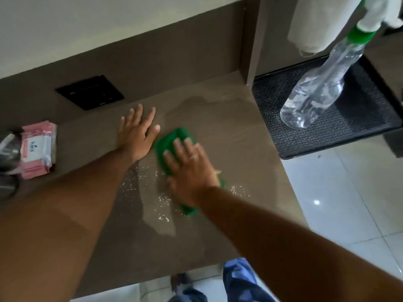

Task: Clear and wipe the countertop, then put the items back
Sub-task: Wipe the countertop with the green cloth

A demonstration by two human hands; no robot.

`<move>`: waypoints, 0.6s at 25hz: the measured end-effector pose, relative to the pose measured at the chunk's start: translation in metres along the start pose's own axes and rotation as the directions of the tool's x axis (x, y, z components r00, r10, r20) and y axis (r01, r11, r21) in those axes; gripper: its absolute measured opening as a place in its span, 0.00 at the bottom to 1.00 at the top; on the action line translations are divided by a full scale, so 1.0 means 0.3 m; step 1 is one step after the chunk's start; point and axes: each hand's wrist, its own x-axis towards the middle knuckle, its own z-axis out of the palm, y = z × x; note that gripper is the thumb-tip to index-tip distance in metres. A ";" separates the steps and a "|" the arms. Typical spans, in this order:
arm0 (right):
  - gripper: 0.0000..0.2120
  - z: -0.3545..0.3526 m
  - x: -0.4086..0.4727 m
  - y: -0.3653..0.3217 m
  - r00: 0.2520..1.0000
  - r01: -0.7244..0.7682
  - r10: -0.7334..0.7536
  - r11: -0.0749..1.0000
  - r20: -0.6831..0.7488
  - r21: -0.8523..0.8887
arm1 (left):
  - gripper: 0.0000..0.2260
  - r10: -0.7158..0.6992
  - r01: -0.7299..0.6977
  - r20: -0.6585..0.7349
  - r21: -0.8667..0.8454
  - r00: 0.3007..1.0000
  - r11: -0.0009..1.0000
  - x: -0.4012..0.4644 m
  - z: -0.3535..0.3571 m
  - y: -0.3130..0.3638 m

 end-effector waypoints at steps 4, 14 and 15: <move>0.31 0.080 -0.191 -0.137 0.992 0.120 -0.121 0.992 0.029 0.043 | 0.27 0.029 -0.029 -0.016 -0.013 0.999 0.999 -0.006 0.005 -0.030; 0.33 0.064 -0.309 -0.054 0.816 -0.566 0.569 0.823 -0.101 0.060 | 0.28 0.056 -0.059 -0.090 -0.038 0.994 0.998 0.005 0.019 -0.017; 0.32 0.090 -0.269 -0.199 0.874 -0.466 0.471 0.882 -0.117 0.068 | 0.29 0.063 -0.066 -0.083 -0.037 0.995 0.997 0.006 0.020 -0.016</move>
